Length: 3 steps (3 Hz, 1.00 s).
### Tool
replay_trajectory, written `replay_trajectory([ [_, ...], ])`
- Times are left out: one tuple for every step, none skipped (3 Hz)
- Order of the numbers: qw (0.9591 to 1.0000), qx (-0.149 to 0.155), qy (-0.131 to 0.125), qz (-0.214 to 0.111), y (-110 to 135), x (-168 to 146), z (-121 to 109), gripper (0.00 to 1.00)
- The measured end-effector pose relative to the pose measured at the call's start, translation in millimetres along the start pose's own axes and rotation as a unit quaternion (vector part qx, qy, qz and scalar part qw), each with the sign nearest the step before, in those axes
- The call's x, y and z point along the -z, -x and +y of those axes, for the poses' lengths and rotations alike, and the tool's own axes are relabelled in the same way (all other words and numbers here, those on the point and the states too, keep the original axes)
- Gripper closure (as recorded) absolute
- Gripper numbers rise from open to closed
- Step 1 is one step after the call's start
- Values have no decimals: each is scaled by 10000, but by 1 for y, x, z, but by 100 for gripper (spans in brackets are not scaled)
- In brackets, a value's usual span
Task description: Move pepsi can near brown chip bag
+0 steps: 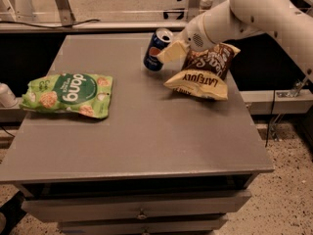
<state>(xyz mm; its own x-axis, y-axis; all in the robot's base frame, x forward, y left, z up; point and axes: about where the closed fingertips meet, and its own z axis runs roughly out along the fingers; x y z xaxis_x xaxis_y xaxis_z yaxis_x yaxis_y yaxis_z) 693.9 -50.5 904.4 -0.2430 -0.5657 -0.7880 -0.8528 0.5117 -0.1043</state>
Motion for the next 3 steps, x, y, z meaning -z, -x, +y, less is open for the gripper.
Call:
replay_trajectory([
  [9987,303,193,355,-6,-3,-4,100],
  [9953,545,383,699,-16,0,-6,100],
  [9912,783,499,941,-19,2,-9,100],
])
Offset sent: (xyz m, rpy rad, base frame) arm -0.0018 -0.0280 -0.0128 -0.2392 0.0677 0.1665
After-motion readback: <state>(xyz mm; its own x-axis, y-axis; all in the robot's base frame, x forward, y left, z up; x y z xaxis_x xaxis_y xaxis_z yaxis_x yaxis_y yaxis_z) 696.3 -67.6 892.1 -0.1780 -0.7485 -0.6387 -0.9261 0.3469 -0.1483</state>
